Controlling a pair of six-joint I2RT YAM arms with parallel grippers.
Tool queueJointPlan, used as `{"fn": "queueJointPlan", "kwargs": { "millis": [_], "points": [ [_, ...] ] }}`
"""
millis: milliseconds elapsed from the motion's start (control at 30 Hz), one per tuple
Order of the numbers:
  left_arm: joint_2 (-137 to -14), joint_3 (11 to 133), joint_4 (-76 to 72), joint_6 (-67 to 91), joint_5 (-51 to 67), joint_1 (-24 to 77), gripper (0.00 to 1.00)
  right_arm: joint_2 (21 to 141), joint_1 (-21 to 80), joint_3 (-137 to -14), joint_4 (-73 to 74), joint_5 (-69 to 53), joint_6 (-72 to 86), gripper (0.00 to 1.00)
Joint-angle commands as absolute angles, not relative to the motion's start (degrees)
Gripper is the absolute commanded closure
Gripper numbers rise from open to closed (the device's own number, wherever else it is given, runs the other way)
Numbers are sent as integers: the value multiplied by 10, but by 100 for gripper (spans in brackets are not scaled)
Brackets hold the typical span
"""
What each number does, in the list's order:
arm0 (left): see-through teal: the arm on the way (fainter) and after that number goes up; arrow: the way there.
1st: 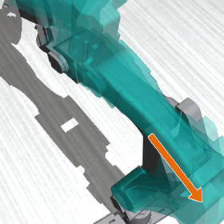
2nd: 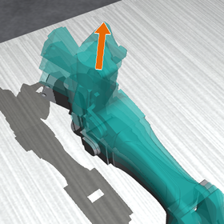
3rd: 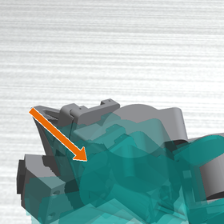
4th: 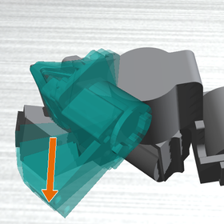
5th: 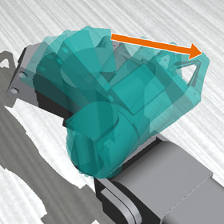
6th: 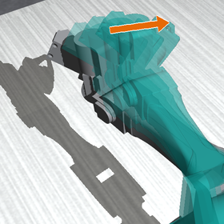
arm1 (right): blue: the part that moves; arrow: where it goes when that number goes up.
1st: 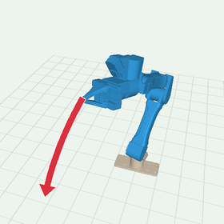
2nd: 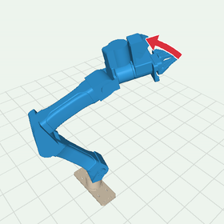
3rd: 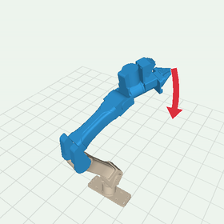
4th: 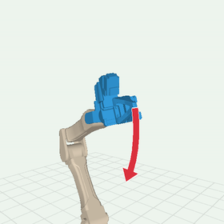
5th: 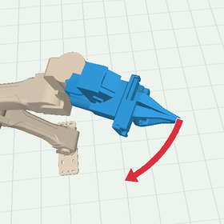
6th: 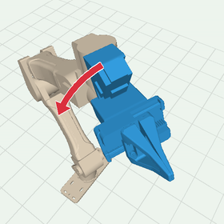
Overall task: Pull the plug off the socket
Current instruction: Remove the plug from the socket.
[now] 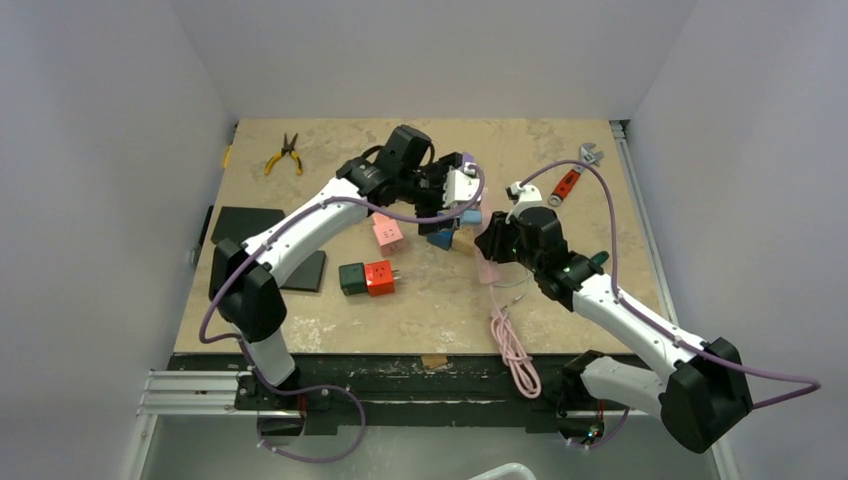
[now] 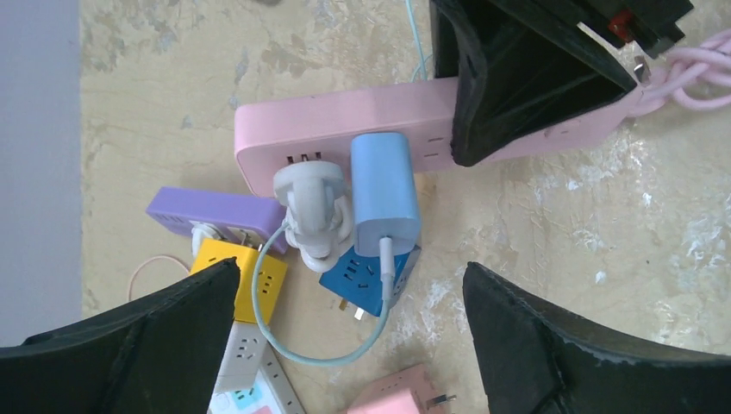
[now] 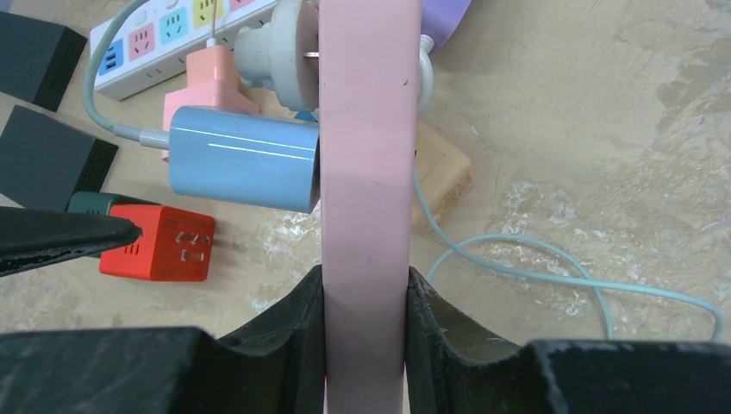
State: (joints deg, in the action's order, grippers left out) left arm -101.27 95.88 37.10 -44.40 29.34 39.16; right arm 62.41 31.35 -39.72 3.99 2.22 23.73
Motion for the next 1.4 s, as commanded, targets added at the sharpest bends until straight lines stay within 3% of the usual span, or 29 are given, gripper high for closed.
{"fn": "queueJointPlan", "kwargs": {
  "millis": [0,400,633,833,967,1033,1367],
  "points": [
    [-961,905,290,-526,301,402,5,592,322,-455,-15,37,216,100],
    [-976,876,229,-494,251,443,33,593,337,-460,-5,75,201,100],
    [-985,879,229,-467,244,460,58,593,337,-457,-6,85,199,100],
    [-979,857,227,-430,227,461,59,587,337,-454,-9,91,198,100],
    [-975,841,210,-401,203,459,43,572,337,-442,-21,84,198,100],
    [-978,845,208,-388,200,454,42,567,337,-437,-24,80,200,100],
    [-1003,892,211,-356,226,446,54,568,338,-424,-42,46,208,100]
  ]
}}
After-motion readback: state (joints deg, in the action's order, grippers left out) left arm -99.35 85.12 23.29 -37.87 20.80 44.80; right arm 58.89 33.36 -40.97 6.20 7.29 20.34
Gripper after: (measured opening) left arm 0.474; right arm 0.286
